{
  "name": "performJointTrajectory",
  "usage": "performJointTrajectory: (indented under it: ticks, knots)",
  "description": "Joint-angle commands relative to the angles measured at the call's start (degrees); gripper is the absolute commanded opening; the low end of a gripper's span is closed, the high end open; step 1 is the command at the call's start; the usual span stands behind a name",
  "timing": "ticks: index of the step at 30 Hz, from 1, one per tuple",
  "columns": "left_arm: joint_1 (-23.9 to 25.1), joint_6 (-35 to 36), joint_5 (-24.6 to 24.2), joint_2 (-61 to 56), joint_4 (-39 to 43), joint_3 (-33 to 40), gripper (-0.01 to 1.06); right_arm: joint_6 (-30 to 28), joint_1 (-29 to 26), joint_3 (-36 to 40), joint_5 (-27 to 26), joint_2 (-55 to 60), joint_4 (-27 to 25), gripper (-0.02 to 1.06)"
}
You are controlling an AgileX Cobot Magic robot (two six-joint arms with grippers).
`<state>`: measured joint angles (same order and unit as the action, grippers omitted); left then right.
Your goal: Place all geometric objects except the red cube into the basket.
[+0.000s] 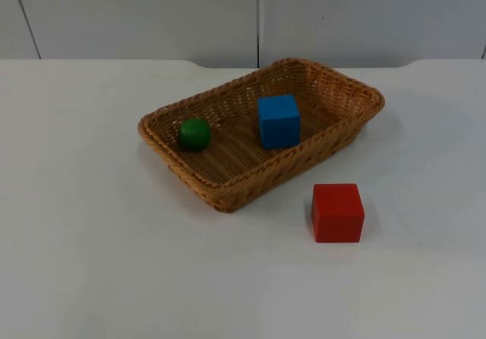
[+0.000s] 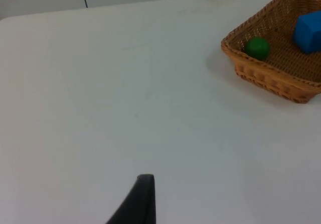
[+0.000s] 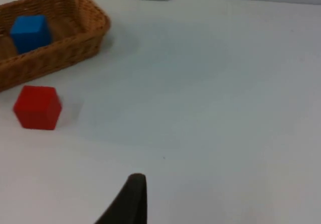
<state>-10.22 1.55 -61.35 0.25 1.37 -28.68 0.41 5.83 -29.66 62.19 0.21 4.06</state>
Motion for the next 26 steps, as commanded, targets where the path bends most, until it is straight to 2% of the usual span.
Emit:
performJointTrajectory:
  ticks: [1, 16, 26]
  knots:
    - [0.24, 0.60, -0.19, -0.25, -0.47, 0.26, 1.05, 0.01, -1.90, 0.10, -0.57, -0.21, -0.21, 1.05]
    - [0.58, 0.59, -0.19, -0.25, -0.47, 0.26, 1.05, 0.01, -2.20, 0.10, -0.57, -0.21, -0.21, 1.05]
    - [11.37, 0.46, -0.19, -0.25, -0.47, 0.26, 1.05, 0.01, -2.20, 0.10, -0.57, -0.21, -0.21, 1.05]
